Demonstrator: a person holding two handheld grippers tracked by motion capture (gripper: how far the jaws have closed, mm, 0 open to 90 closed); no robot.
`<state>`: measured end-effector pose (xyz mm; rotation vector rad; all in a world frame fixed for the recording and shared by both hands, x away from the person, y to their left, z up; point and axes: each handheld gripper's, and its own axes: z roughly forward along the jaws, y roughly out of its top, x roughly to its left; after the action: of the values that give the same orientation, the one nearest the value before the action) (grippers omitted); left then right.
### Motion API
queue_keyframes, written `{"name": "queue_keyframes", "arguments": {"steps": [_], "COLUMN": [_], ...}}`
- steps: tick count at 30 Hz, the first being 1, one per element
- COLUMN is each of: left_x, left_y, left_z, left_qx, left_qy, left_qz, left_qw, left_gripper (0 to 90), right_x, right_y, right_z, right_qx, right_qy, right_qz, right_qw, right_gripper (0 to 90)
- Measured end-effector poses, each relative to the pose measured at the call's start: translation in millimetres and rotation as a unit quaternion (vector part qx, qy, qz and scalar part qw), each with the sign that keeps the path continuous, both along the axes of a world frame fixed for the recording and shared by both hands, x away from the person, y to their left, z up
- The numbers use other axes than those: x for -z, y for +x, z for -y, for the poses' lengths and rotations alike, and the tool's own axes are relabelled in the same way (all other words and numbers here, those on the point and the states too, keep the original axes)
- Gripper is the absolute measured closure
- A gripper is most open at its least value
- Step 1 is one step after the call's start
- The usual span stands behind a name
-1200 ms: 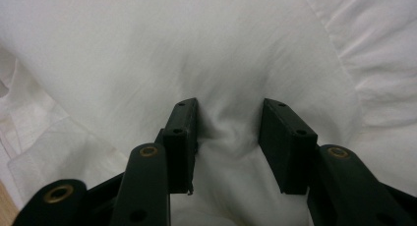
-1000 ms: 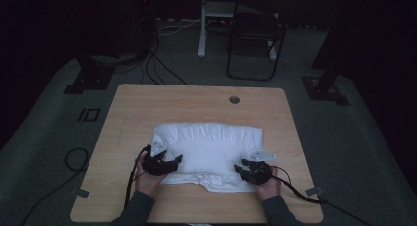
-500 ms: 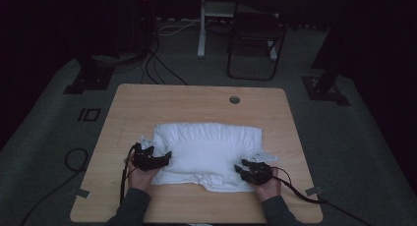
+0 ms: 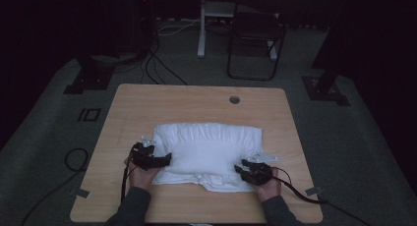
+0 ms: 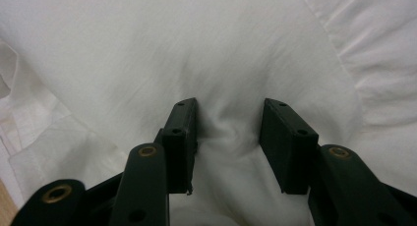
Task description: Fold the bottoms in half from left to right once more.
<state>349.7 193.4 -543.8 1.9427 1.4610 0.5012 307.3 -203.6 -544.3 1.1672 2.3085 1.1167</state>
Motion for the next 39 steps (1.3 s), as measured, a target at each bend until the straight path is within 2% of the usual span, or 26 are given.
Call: {"name": "queue_keyframes", "arguments": {"steps": [5,11,15,17,21,22,26,29,32,34,37,39], "left_x": [0.7,-0.1,-1.3,-1.6,-2.1,-2.6,-5.5,-6.5,-6.5,-6.9,-9.0,-11.3], "left_y": [-0.7,0.2,1.5,1.5,-0.8,-2.1,-7.9,-10.5,-12.1,-12.0,-10.7,-10.8], "left_z": [3.1,5.6,6.2,7.6,17.6,19.1,22.0,22.7,22.4,21.0,18.1,16.3], "left_qx": [0.006,0.023,0.029,0.03,0.027,0.028,0.034,0.052,0.068,0.069,0.066,0.067], "left_qy": [-0.001,-0.041,-0.042,-0.035,0.022,0.022,0.019,0.009,-0.019,-0.032,-0.042,-0.044], "left_qz": [0.004,0.001,-0.006,-0.007,-0.005,-0.003,-0.001,0.004,-0.001,-0.004,-0.005,0.0], "left_qw": [1.0,0.9989,0.9987,0.9989,0.9994,0.9994,0.9992,0.9986,0.9975,0.9971,0.9969,0.9968], "left_gripper": [1.5,1.6,1.6,2.0,6.6,8.3,24.6,39.9,63.3,74.8,81.7,82.5], "right_x": [0.2,0.3,0.4,0.4,0.6,0.6,0.5,0.4,0.1,-0.7,-5.8,-14.8], "right_y": [-0.3,-0.2,-0.2,-0.3,-0.5,-0.6,-1.2,-1.2,-1.4,-0.8,0.3,0.4], "right_z": [-0.1,-0.1,-0.1,-0.1,-0.2,-0.3,-0.6,-0.7,-0.8,-0.3,-2.3,-4.7], "right_qx": [0.0,0.0,0.001,0.001,0.001,0.001,0.003,0.003,0.003,0.003,0.005,0.007], "right_qy": [-0.001,0.0,0.001,0.001,0.001,0.002,0.002,0.002,0.003,0.003,-0.005,-0.007], "right_qz": [0.001,0.002,0.002,0.002,0.003,0.002,0.002,0.002,0.0,-0.004,-0.006,0.006], "right_qw": [1.0,1.0,1.0,1.0,1.0,1.0,1.0,1.0,1.0,1.0,1.0,0.9999], "right_gripper": [56.8,56.8,56.7,56.7,56.6,56.4,55.8,55.7,55.2,54.8,53.6,53.0]}}
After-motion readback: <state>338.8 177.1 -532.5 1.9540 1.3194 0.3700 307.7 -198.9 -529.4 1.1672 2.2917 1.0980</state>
